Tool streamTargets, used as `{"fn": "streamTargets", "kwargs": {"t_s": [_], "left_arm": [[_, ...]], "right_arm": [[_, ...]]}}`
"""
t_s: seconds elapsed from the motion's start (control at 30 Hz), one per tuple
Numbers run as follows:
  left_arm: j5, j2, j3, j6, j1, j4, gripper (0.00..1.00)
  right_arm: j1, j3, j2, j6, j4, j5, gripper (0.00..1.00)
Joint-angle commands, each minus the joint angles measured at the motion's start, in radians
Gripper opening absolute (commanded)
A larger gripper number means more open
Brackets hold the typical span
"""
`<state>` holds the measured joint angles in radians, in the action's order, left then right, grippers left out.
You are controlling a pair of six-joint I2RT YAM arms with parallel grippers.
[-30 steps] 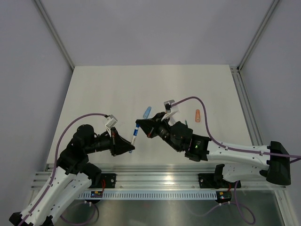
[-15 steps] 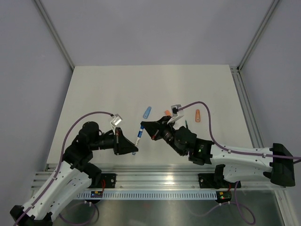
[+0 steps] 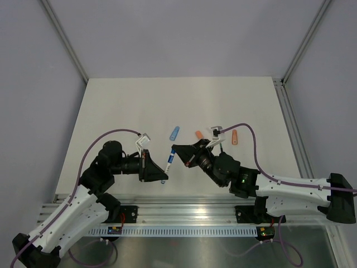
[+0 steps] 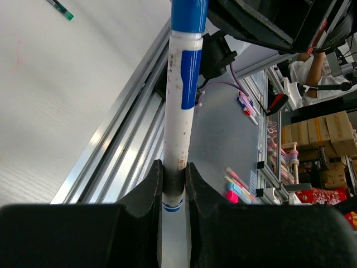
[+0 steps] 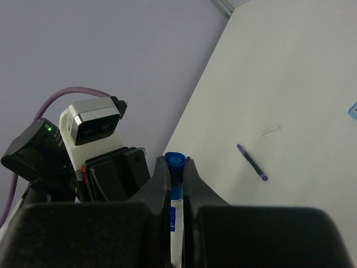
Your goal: Insert the pens into the pen caps
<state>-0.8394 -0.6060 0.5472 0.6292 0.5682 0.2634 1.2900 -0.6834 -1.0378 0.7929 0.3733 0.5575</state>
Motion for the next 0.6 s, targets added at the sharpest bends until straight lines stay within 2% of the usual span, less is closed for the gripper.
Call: {"fn": "streamTargets", "kwargs": {"t_s": [0.0, 0.13, 0.27, 0.57], "left_arm": [[0.207, -0.015, 0.062, 0.030, -0.030, -0.310, 0.00], [0.217, -0.018, 0.083, 0.013, -0.030, -0.286, 0.00], [0.214, -0.047, 0.102, 0.035, -0.030, -0.326, 0.00], [0.253, -0.182, 0.246, 0.021, -0.030, -0.343, 0.00]], "right_arm": [[0.106, 0.025, -0.013, 0.045, -0.200, -0.258, 0.00], [0.107, 0.012, -0.004, 0.046, -0.295, -0.297, 0.00], [0.137, 0.012, -0.033, 0.063, -0.313, -0.303, 0.00], [0.253, 0.057, -0.100, 0.131, -0.214, -0.268, 0.00]]}}
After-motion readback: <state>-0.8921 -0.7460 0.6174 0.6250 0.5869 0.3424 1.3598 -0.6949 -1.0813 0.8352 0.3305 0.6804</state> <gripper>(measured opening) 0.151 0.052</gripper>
